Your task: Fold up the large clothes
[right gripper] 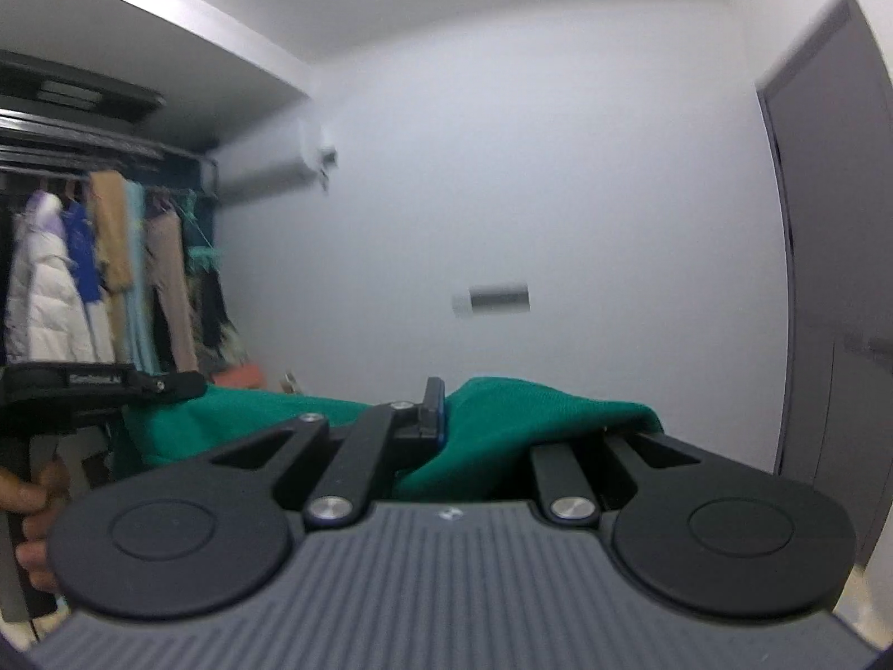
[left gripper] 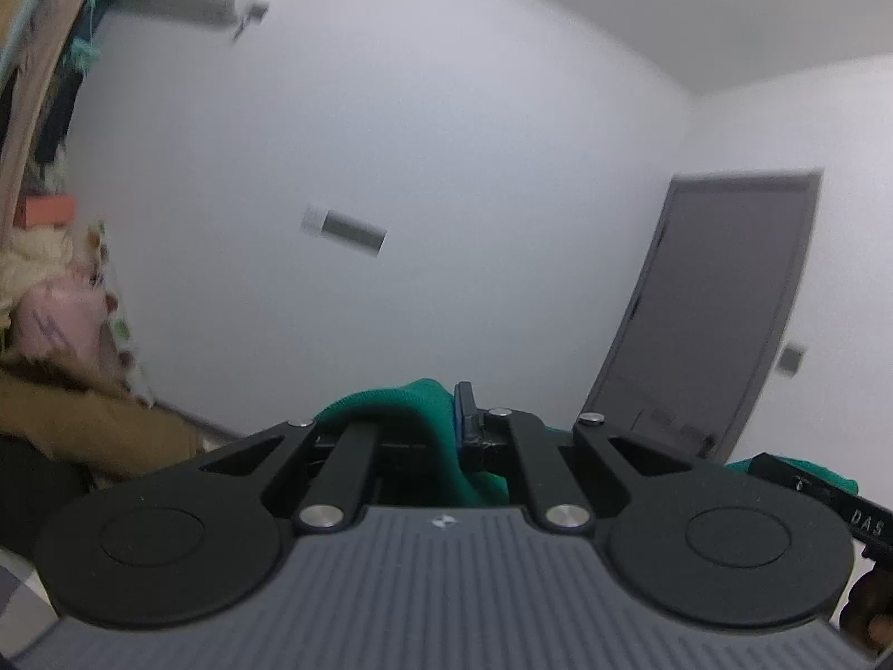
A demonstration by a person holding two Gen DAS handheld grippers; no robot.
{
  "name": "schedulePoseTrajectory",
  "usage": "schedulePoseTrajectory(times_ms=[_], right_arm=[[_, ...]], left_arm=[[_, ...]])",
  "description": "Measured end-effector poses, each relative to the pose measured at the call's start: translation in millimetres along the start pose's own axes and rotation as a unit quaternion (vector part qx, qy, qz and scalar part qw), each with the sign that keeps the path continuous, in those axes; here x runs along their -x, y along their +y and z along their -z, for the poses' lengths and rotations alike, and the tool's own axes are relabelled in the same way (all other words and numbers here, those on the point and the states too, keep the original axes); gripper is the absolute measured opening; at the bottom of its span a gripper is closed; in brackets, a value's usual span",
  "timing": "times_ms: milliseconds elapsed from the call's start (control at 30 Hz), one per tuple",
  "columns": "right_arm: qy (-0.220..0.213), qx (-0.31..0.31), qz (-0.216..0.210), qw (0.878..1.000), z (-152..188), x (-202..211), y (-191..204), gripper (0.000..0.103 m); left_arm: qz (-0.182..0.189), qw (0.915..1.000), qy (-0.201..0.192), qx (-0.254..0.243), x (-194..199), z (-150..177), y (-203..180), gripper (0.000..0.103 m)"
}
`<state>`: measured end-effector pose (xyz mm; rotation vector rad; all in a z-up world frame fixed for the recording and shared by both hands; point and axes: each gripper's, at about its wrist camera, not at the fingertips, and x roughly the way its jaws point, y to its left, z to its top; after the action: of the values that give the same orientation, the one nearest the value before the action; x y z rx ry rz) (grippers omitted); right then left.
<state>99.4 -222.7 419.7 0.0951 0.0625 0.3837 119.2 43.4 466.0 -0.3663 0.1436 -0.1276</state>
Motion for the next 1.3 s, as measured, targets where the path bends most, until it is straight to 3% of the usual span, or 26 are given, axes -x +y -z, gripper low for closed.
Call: schedulePoseTrajectory(times_ms=[200, 367, 500, 633, 867, 933, 1067, 1167, 1233, 1300], right_arm=[[0.04, -0.034, 0.04, 0.998, 97.8, -123.6, -46.3, 0.012], [0.081, -0.036, 0.069, 0.994, 191.0, -235.9, -79.3, 0.012], [0.115, -0.046, 0.087, 0.988, 267.7, -310.3, -111.5, 0.012], [0.155, -0.022, 0.105, 0.982, 342.9, -366.1, -135.3, 0.012], [0.212, -0.036, 0.109, 0.971, 429.3, -412.3, -157.4, 0.014], [0.227, -0.047, 0.111, 0.966, 444.0, -420.2, -160.8, 0.015], [0.246, -0.06, 0.117, 0.96, 464.6, -433.0, -169.5, 0.017], [0.246, -0.067, 0.115, 0.96, 461.9, -433.1, -168.9, 0.017], [0.249, -0.068, 0.109, 0.96, 460.6, -433.9, -170.9, 0.017], [0.249, -0.074, 0.109, 0.96, 454.7, -426.9, -171.7, 0.024]], left_arm=[[-0.021, 0.999, 0.037, 0.017, -141.7, 80.2, 50.4, 0.007], [-0.049, 0.9938, 0.097, 0.024, -269.4, 153.7, 102.7, 0.007], [-0.051, 0.9884, 0.139, 0.032, -353.8, 221.1, 147.1, 0.007], [-0.048, 0.9835, 0.175, 0.002, -420.8, 278.3, 168.4, 0.008], [-0.076, 0.9681, 0.238, -0.014, -480.8, 346.4, 196.8, 0.013], [-0.093, 0.9598, 0.264, -0.023, -500.1, 369.8, 209.0, 0.013], [-0.107, 0.9541, 0.279, -0.015, -509.5, 392.0, 221.1, 0.014], [-0.11, 0.9503, 0.289, -0.034, -511.9, 393.1, 220.6, 0.014], [-0.107, 0.9517, 0.284, -0.047, -505.8, 389.3, 214.5, 0.022], [-0.103, 0.9531, 0.281, -0.044, -487.6, 379.2, 204.9, 0.048]])
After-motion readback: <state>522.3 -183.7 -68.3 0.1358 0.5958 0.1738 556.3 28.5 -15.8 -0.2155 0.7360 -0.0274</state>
